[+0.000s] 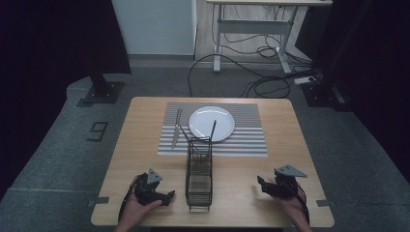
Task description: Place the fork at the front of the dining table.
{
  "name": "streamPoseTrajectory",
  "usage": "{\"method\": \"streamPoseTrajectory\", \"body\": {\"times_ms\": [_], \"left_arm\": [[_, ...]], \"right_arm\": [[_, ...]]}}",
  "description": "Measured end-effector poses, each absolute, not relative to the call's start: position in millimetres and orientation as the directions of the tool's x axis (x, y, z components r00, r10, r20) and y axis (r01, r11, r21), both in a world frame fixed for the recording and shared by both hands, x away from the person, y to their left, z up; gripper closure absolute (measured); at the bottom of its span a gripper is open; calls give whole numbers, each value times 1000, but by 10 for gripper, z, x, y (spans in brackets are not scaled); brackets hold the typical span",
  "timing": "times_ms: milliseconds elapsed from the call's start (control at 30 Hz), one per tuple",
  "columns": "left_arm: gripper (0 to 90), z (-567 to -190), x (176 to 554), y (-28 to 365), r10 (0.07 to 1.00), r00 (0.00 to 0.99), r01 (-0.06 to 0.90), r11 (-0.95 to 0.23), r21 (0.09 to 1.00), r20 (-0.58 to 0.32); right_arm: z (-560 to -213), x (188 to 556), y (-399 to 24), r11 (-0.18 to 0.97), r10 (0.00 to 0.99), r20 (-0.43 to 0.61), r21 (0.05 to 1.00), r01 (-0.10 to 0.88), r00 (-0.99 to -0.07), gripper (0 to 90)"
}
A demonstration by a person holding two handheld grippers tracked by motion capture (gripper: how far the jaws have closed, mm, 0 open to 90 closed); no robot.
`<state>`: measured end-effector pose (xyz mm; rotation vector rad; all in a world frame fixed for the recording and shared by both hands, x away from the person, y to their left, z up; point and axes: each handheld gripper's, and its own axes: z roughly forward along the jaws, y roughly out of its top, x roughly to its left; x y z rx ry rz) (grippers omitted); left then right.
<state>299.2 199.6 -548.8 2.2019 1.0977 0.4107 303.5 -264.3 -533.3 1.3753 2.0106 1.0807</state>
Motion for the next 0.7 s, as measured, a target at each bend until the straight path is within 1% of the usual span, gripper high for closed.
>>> {"method": "streamPoseTrajectory", "body": {"times_ms": [167,300,700], "left_arm": [[0,-5488,2993,1995,797,603,599,-450,662,-4],[0,-5488,2993,1995,797,603,599,-450,662,-4],[0,-5488,2993,1995,797,604,599,-451,662,-4]], "right_arm": [[-5202,3049,-2605,166,916,65,837,522,-395,223],[-5049,3087,-2488,163,905,64,861,482,-420,236],[-4766,3194,-2215,189,873,52,881,435,-484,256]]}}
